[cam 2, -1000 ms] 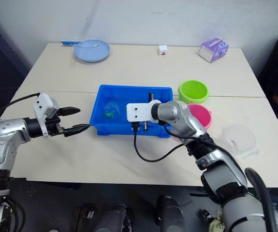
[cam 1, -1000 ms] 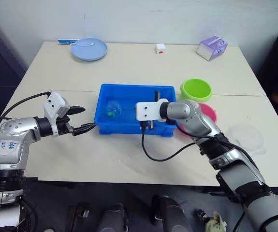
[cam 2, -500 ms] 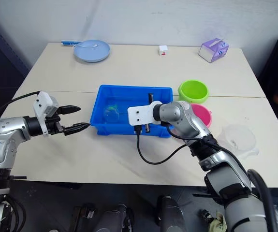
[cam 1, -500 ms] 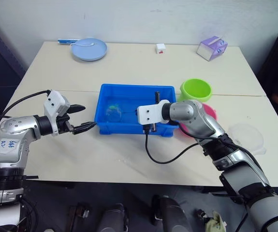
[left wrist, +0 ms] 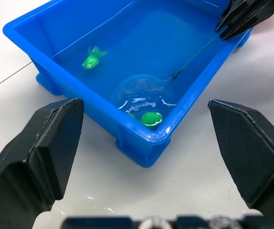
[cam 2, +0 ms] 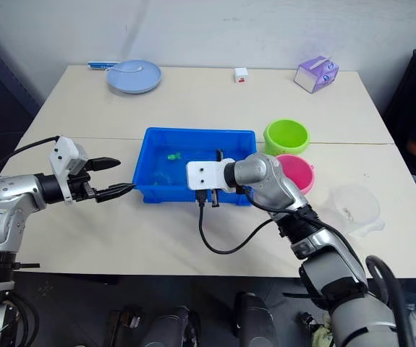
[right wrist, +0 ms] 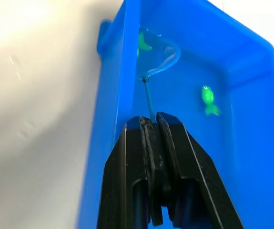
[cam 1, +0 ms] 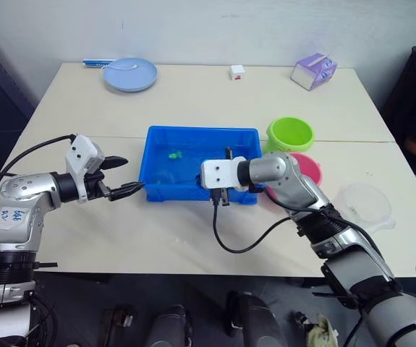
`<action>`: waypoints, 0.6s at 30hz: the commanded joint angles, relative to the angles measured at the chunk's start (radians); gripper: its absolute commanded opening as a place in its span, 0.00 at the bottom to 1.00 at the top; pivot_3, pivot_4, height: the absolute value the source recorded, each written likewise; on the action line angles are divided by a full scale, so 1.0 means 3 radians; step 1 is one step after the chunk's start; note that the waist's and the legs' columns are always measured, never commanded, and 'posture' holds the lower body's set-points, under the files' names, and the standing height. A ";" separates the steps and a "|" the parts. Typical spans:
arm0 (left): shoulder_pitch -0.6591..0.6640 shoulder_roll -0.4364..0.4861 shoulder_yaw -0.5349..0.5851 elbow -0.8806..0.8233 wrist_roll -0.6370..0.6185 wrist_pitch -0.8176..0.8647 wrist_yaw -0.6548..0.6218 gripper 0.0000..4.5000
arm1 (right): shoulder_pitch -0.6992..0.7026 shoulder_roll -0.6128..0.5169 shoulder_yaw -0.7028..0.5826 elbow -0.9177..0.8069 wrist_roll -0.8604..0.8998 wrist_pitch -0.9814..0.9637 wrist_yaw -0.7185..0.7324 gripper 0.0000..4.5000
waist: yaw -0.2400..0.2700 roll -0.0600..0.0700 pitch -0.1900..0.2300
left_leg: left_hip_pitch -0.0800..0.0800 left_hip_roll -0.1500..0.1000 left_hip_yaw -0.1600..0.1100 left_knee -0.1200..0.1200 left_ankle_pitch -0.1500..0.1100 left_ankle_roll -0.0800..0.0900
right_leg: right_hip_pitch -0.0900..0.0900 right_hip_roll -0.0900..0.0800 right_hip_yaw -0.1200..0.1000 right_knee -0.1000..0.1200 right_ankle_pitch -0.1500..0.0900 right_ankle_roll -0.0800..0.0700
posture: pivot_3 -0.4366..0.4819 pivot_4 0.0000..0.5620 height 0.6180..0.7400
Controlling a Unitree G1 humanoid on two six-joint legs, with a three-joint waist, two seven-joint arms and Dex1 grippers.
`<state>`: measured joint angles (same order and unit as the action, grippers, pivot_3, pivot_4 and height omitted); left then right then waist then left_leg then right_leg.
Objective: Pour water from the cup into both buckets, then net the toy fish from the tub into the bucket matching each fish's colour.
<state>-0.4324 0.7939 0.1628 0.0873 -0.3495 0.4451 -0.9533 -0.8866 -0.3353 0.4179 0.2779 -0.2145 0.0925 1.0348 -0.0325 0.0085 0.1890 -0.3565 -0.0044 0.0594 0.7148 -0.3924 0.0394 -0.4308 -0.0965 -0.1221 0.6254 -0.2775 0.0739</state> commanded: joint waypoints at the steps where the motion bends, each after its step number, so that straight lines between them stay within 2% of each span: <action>1: 0.0011 0.0048 0.0119 -0.0103 -0.0053 -0.0041 0.0014 1.00 | -0.0003 0.0063 -0.0135 -0.0247 0.0256 0.0322 0.0104 0.18 | 0.0003 0.0000 0.0000 | 0.0000 0.0000 -0.0001 0.0000 0.0000 0.0000 | 0.0000 0.0000 0.0000 0.0000 0.0000 0.0000 | 0.48 0.27 1.00; 9: 0.0004 0.0035 0.0142 -0.0084 -0.0048 -0.0053 0.0021 1.00 | -0.0019 0.0080 -0.0337 -0.0310 0.0575 0.0956 0.0121 0.18 | 0.0006 0.0000 0.0000 | 0.0000 -0.0001 0.0000 0.0000 0.0000 0.0000 | 0.0000 -0.0001 0.0000 0.0000 0.0000 0.0000 | 0.48 0.27 1.00; 18: -0.0107 -0.0017 0.0139 -0.0008 -0.0110 -0.0019 0.0012 1.00 | 0.0051 -0.0058 -0.0509 -0.0477 0.0758 0.1263 0.0039 0.18 | 0.0014 0.0000 0.0000 | 0.0000 -0.0001 0.0000 0.0000 0.0000 0.0000 | 0.0000 -0.0001 0.0000 0.0000 0.0000 0.0000 | 0.48 0.27 1.00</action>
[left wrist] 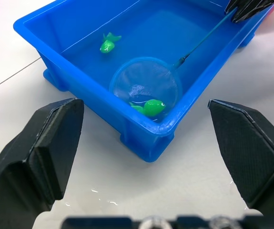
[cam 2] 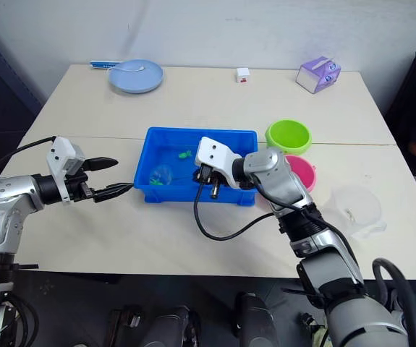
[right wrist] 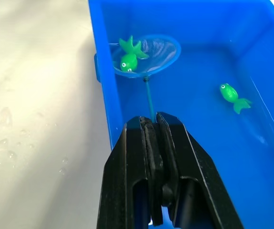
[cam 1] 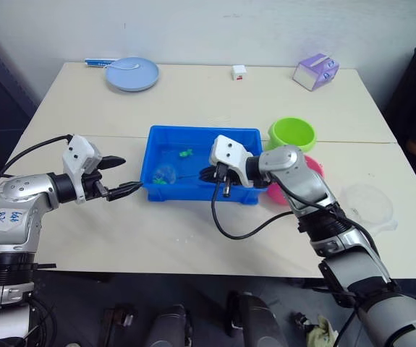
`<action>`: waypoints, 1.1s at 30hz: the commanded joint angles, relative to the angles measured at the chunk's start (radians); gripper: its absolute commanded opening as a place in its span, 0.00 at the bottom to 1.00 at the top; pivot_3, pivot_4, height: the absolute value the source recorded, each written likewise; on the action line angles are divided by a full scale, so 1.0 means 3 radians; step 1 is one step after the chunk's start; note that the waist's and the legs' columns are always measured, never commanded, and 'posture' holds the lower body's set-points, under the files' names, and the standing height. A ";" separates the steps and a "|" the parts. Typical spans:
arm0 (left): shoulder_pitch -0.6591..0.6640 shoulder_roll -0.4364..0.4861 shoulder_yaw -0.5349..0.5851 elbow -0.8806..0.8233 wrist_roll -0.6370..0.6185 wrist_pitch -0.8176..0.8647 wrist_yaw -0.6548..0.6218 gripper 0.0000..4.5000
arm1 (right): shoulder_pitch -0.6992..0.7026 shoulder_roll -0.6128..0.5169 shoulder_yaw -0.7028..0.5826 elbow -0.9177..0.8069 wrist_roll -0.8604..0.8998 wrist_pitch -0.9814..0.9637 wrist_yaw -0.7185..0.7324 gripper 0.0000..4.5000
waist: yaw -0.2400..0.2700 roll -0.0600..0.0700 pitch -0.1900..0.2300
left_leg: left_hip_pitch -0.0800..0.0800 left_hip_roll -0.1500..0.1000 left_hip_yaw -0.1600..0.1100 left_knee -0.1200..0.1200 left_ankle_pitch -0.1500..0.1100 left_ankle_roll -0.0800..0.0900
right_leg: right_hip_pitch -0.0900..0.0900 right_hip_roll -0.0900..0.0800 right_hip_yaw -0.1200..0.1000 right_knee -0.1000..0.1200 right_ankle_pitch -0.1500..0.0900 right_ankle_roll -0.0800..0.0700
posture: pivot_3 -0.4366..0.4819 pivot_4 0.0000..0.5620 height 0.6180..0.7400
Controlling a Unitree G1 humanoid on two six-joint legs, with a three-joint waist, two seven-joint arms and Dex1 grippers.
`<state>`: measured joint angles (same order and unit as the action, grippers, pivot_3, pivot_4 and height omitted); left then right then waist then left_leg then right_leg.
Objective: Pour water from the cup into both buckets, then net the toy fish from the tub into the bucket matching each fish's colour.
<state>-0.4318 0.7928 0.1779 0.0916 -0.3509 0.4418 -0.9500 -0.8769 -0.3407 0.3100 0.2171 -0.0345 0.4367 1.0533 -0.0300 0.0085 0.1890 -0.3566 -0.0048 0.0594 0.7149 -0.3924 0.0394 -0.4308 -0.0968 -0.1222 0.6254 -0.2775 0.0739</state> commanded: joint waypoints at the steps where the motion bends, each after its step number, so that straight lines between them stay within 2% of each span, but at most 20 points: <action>1: -0.0137 -0.0035 0.0087 -0.0020 -0.0138 0.0023 -0.0006 1.00 | 0.0038 -0.0066 -0.0185 -0.0339 0.0190 0.0175 -0.0034 0.18 | 0.0011 0.0000 0.0000 | -0.0001 0.0000 -0.0001 0.0000 0.0000 0.0000 | 0.0000 0.0000 0.0000 0.0000 0.0000 0.0000 | 0.48 0.27 1.00; 3: -0.0157 -0.0055 0.0085 -0.0028 -0.0173 0.0058 -0.0011 1.00 | 0.0066 -0.0102 -0.0209 -0.0426 0.0228 0.0245 -0.0055 0.18 | 0.0012 0.0000 0.0000 | -0.0001 -0.0001 -0.0002 0.0001 0.0000 0.0000 | 0.0001 -0.0002 -0.0001 0.0000 0.0000 0.0000 | 0.48 0.27 1.00; 9: -0.0353 -0.0250 -0.0046 -0.0092 -0.0381 0.0266 -0.0097 1.00 | 0.0380 -0.0431 -0.0534 -0.1164 0.0450 0.0764 -0.0202 0.18 | 0.0034 0.0000 0.0000 | -0.0004 -0.0004 -0.0007 0.0002 0.0000 0.0000 | 0.0001 -0.0003 -0.0002 0.0001 0.0000 0.0000 | 0.48 0.27 1.00; 15: -0.0815 -0.0644 -0.0316 0.0188 -0.0379 0.0192 -0.0231 1.00 | 0.0895 -0.0855 -0.1390 -0.2095 0.0847 0.1642 -0.0519 0.18 | 0.0113 0.0000 0.0000 | -0.0004 -0.0005 -0.0006 0.0005 0.0000 0.0000 | 0.0002 -0.0002 -0.0003 0.0000 0.0000 0.0000 | 0.48 0.27 1.00; 21: -0.1176 -0.1053 -0.0491 0.0536 -0.0292 0.0007 -0.0238 1.00 | 0.1220 -0.1177 -0.2172 -0.2512 0.1125 0.2179 -0.0786 0.18 | 0.0129 -0.0001 0.0000 | -0.0004 -0.0005 0.0000 0.0004 0.0000 0.0000 | 0.0001 0.0002 0.0000 0.0000 0.0000 0.0001 | 0.48 0.27 1.00; 24: -0.1250 -0.1169 -0.0540 0.0607 -0.0267 -0.0058 -0.0242 1.00 | 0.1307 -0.1326 -0.2291 -0.2499 0.1132 0.2143 -0.0896 0.18 | 0.0126 -0.0001 0.0000 | -0.0001 -0.0005 0.0006 0.0002 0.0000 0.0000 | 0.0001 0.0002 0.0005 0.0001 0.0000 0.0001 | 0.48 0.27 1.00; 27: -0.1289 -0.1267 -0.0610 0.0595 -0.0252 -0.0095 -0.0267 1.00 | 0.1371 -0.1544 -0.2260 -0.2285 0.0913 0.1831 -0.1093 0.18 | 0.0122 -0.0001 0.0000 | 0.0001 -0.0003 0.0009 0.0000 0.0000 0.0000 | 0.0000 0.0004 0.0008 0.0001 0.0000 0.0001 | 0.48 0.27 1.00; 30: -0.1297 -0.1288 -0.0629 0.0602 -0.0237 -0.0116 -0.0275 1.00 | 0.1450 -0.1746 -0.2112 -0.2093 0.0713 0.1449 -0.1195 0.18 | 0.0131 -0.0001 0.0000 | 0.0001 -0.0005 0.0010 0.0001 0.0000 0.0000 | 0.0001 0.0003 0.0009 0.0001 0.0001 0.0001 | 0.48 0.27 1.00; 33: -0.1290 -0.1284 -0.0641 0.0613 -0.0218 -0.0142 -0.0286 1.00 | 0.1506 -0.2021 -0.1748 -0.1728 0.0254 0.0693 -0.1316 0.18 | 0.0134 -0.0001 0.0000 | 0.0001 -0.0004 0.0011 0.0000 0.0000 0.0000 | 0.0000 0.0003 0.0009 0.0000 0.0000 0.0001 | 0.48 0.27 1.00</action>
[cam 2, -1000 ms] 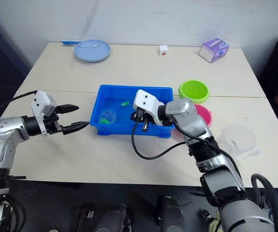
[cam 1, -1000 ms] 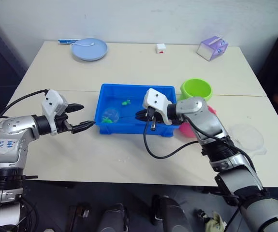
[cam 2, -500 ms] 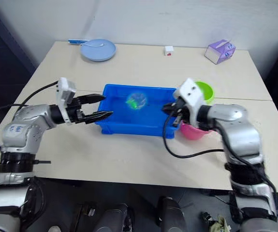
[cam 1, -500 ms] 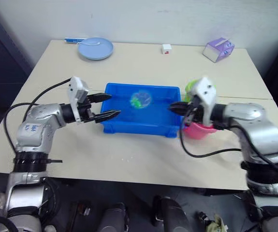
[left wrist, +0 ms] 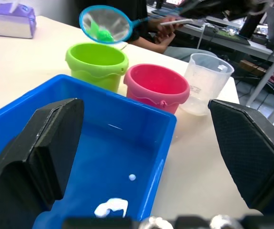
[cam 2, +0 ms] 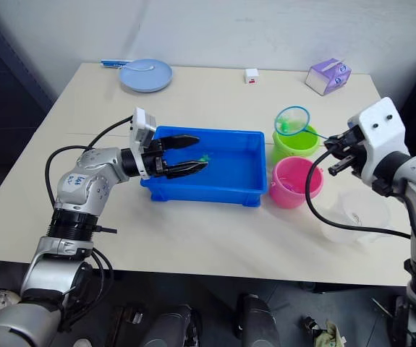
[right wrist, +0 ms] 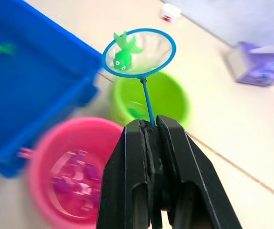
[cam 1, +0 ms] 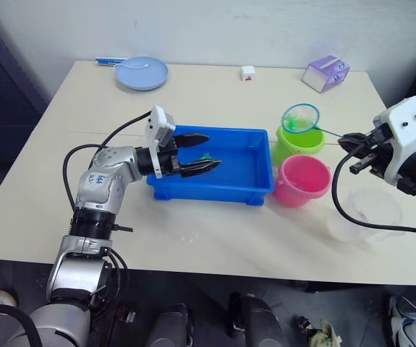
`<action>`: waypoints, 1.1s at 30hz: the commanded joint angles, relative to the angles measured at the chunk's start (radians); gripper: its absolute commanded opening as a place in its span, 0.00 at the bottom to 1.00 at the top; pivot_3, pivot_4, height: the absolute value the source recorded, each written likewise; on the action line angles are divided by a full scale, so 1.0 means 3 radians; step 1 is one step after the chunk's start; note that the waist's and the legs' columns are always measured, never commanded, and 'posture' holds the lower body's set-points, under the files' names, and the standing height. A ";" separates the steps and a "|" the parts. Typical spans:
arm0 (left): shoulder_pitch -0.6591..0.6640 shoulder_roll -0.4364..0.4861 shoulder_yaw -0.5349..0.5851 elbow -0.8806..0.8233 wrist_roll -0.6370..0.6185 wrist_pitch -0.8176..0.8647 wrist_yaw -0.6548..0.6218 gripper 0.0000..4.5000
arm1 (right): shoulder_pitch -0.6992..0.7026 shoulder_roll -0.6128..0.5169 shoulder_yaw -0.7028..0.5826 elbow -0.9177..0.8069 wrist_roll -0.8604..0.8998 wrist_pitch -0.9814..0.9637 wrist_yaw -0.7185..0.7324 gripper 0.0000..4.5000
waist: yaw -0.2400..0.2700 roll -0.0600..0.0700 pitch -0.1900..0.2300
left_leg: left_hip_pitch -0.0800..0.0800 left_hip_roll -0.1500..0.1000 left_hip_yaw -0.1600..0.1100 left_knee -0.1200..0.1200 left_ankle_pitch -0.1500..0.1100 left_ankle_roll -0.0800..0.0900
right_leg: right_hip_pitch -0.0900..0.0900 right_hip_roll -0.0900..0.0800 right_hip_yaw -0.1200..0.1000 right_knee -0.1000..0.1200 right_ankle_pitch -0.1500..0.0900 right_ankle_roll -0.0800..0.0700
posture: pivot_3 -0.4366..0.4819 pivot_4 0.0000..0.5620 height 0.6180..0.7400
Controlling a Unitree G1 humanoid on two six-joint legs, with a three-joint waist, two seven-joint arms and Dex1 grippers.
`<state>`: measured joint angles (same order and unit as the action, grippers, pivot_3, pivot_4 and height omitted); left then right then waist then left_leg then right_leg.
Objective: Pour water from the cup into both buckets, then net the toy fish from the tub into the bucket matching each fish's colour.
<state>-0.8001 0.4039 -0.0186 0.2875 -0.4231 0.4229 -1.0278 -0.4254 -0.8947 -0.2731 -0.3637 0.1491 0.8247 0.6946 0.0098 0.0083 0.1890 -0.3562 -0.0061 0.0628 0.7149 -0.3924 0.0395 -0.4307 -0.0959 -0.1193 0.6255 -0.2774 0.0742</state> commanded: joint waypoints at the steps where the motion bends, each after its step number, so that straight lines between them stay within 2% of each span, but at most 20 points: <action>1: -0.0049 0.0020 0.0013 -0.0058 0.0024 -0.0079 -0.0027 1.00 | -0.0020 -0.0269 0.0381 0.0364 -0.0550 -0.0911 -0.0151 0.18 | 0.0000 0.0000 0.0000 | 0.0000 0.0000 0.0000 0.0000 0.0000 0.0000 | 0.0001 0.0000 0.0000 0.0000 0.0000 0.0000 | 0.48 0.27 1.00; 4: -0.0024 0.0039 0.0025 -0.0106 0.0020 -0.0069 -0.0014 1.00 | -0.0096 -0.0476 0.0784 0.0747 -0.0993 -0.1631 -0.0205 0.18 | -0.0005 0.0000 0.0000 | 0.0002 0.0001 0.0003 0.0000 0.0000 0.0000 | 0.0001 0.0000 0.0002 0.0000 0.0000 0.0001 | 0.48 0.27 1.00; 6: 0.0003 0.0063 0.0043 -0.0150 0.0010 -0.0054 0.0000 1.00 | -0.0173 -0.0745 0.1123 0.1078 -0.1511 -0.2329 -0.0314 0.18 | -0.0020 0.0001 0.0001 | 0.0001 0.0001 0.0003 0.0000 0.0000 0.0000 | 0.0000 0.0000 0.0002 -0.0001 0.0000 0.0001 | 0.48 0.27 1.00; 8: 0.0035 0.0096 0.0064 -0.0188 0.0008 -0.0044 0.0019 1.00 | -0.0345 -0.1097 0.1540 0.1413 -0.2274 -0.3127 -0.0575 0.18 | -0.0022 0.0005 0.0003 | 0.0000 0.0001 0.0004 0.0000 0.0000 0.0000 | -0.0001 -0.0001 0.0003 -0.0001 0.0000 0.0001 | 0.48 0.27 1.00; 15: 0.0107 0.0173 0.0101 -0.0219 0.0002 -0.0066 0.0056 1.00 | -0.0779 -0.1153 0.1453 0.1953 -0.2440 -0.3885 -0.0903 0.18 | -0.0037 0.0006 0.0003 | 0.0000 0.0004 0.0002 -0.0001 0.0001 -0.0002 | -0.0001 -0.0001 0.0002 -0.0005 0.0000 0.0001 | 0.48 0.27 1.00; 19: 0.0145 0.0198 0.0071 -0.0194 0.0060 -0.0128 0.0052 1.00 | -0.0694 -0.1137 0.1419 0.1940 -0.2355 -0.4056 -0.0731 0.18 | -0.0028 0.0006 0.0003 | 0.0000 0.0005 -0.0001 0.0000 0.0001 -0.0002 | 0.0002 -0.0001 -0.0001 -0.0007 0.0000 0.0001 | 0.48 0.27 1.00; 23: 0.0165 0.0258 0.0087 -0.0122 0.0123 -0.0166 0.0061 1.00 | -0.0679 -0.0910 0.1128 0.1831 -0.1941 -0.3732 -0.0626 0.18 | -0.0030 0.0006 0.0003 | -0.0001 0.0004 0.0001 0.0000 0.0001 -0.0002 | 0.0001 -0.0001 0.0000 -0.0006 0.0000 0.0001 | 0.48 0.27 1.00; 27: 0.0235 0.0459 0.0078 0.0073 0.0295 -0.0289 0.0014 1.00 | -0.0671 -0.0326 0.1024 0.1210 -0.1171 -0.3028 -0.0190 0.18 | -0.0056 0.0006 0.0003 | 0.0001 0.0009 -0.0001 0.0000 0.0001 -0.0002 | 0.0002 0.0005 -0.0001 -0.0005 0.0000 0.0001 | 0.48 0.27 1.00; 33: 0.0313 0.0627 0.0124 0.0025 0.0301 -0.0263 -0.0031 1.00 | -0.0677 0.0242 0.1310 0.0846 -0.1059 -0.2430 0.0082 0.18 | -0.0018 0.0006 0.0003 | -0.0002 0.0007 -0.0004 0.0003 0.0001 -0.0002 | 0.0000 0.0002 -0.0004 -0.0001 0.0000 0.0001 | 0.48 0.27 1.00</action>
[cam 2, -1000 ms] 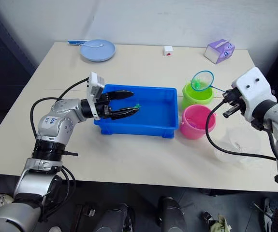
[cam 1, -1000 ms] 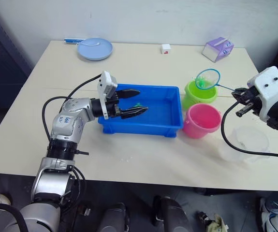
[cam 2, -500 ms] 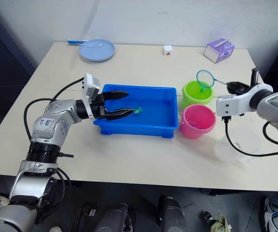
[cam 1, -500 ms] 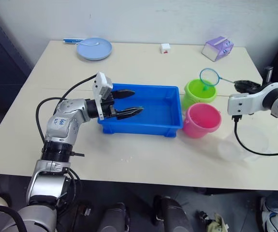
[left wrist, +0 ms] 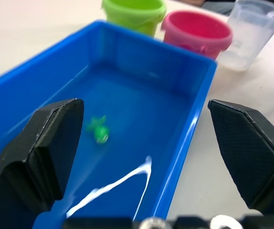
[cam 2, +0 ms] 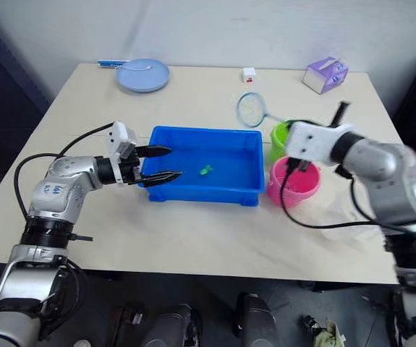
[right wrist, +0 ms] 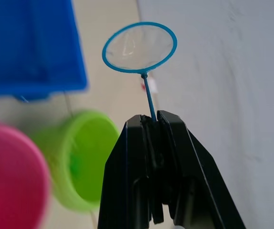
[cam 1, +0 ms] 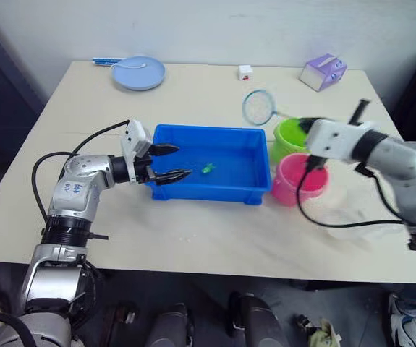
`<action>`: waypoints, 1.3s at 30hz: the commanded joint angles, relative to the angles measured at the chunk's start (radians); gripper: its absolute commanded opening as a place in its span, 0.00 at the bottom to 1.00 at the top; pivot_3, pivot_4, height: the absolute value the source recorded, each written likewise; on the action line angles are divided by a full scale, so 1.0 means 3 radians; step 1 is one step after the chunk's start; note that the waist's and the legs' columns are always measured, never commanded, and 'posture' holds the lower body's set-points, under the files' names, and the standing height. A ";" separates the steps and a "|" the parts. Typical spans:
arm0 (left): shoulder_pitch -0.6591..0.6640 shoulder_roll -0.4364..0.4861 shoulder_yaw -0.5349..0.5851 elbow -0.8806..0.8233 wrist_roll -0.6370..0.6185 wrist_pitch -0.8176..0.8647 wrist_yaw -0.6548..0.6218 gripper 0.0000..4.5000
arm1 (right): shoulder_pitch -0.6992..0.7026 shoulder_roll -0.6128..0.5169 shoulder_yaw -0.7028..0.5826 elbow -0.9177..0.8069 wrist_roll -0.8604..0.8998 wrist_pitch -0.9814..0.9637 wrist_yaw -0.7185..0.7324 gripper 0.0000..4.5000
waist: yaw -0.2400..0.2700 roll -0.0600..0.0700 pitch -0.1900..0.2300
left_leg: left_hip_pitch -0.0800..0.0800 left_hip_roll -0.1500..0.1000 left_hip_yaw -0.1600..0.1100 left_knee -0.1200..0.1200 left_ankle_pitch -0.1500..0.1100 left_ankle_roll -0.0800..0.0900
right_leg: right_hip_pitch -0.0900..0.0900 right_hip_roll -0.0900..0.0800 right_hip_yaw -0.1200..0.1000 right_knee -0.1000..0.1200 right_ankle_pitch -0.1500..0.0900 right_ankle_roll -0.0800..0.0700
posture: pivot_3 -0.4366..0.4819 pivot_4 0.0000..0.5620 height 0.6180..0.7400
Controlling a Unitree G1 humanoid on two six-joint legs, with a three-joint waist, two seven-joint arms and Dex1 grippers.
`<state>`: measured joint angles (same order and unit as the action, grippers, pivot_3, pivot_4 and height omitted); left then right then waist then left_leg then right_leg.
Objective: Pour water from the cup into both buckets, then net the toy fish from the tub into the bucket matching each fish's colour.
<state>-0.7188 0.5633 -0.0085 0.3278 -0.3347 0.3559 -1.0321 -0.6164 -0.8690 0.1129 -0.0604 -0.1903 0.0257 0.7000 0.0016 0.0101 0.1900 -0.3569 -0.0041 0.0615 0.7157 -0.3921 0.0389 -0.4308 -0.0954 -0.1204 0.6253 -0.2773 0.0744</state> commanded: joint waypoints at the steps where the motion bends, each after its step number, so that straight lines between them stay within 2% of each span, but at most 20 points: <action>1: 0.0065 0.0122 0.0091 -0.0131 0.0019 -0.0038 -0.0012 1.00 | -0.0048 0.0219 0.0086 -0.0155 0.0053 0.0260 0.0077 0.18 | 0.0029 0.0000 0.0000 | -0.0001 -0.0002 -0.0003 0.0002 0.0000 0.0000 | 0.0002 -0.0002 -0.0002 0.0000 0.0000 0.0000 | 0.48 0.27 1.00; 11: 0.0397 0.0351 0.0151 -0.0526 0.0034 0.0076 0.0036 1.00 | -0.0194 0.0428 0.0604 0.0179 -0.0342 0.0137 0.0302 0.18 | 0.0032 -0.0004 -0.0002 | -0.0005 -0.0006 -0.0006 0.0004 -0.0001 0.0004 | 0.0003 -0.0005 -0.0004 -0.0006 0.0001 0.0002 | 0.48 0.27 1.00; 18: 0.0512 0.0364 0.0232 -0.0728 0.0000 0.0193 0.0125 1.00 | -0.0236 0.0517 0.0696 0.0292 -0.0426 0.0005 0.0409 0.18 | -0.0013 -0.0004 -0.0002 | -0.0004 -0.0005 -0.0007 0.0002 -0.0001 0.0004 | 0.0003 -0.0004 -0.0005 -0.0005 0.0001 0.0002 | 0.48 0.27 1.00; 23: 0.0570 0.0372 0.0274 -0.0814 -0.0010 0.0238 0.0169 1.00 | -0.0159 0.0632 0.0689 0.0165 -0.0235 0.0170 0.0693 0.18 | -0.0010 -0.0004 -0.0002 | -0.0004 -0.0004 -0.0007 0.0003 -0.0001 0.0004 | 0.0003 -0.0004 -0.0005 -0.0005 0.0001 0.0002 | 0.48 0.27 1.00; 27: 0.0590 0.0371 0.0282 -0.0855 -0.0015 0.0257 0.0195 1.00 | -0.0075 0.0690 0.0659 0.0025 -0.0059 0.0387 0.0876 0.18 | -0.0008 -0.0004 -0.0002 | -0.0004 -0.0005 -0.0008 0.0003 -0.0001 0.0004 | 0.0004 -0.0004 -0.0006 -0.0005 0.0001 0.0002 | 0.48 0.27 1.00; 33: 0.0570 0.0369 0.0299 -0.0841 -0.0011 0.0256 0.0202 1.00 | 0.0024 0.0856 0.0396 -0.0359 0.0514 0.1381 0.1066 0.18 | -0.0008 -0.0004 -0.0002 | -0.0004 -0.0004 -0.0009 0.0004 -0.0001 0.0004 | 0.0003 -0.0004 -0.0006 -0.0004 0.0001 0.0002 | 0.48 0.27 1.00; 39: 0.0480 0.0305 0.0252 -0.0761 -0.0023 0.0250 0.0161 1.00 | 0.0049 0.0904 0.0061 -0.0686 0.0943 0.2224 0.0925 0.18 | -0.0002 -0.0004 -0.0002 | -0.0004 -0.0005 -0.0010 0.0003 -0.0001 0.0004 | 0.0004 -0.0005 -0.0007 -0.0004 0.0001 0.0002 | 0.48 0.27 1.00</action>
<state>-0.5493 0.6586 0.0581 0.0986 -0.3186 0.4371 -0.9762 -0.6016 -0.6023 0.1846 -0.2045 0.0408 0.6294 0.9898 0.0009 0.0090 0.1894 -0.3580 -0.0057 0.0586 0.7167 -0.3923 0.0401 -0.4298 -0.0969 -0.1224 0.6243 -0.2770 0.0749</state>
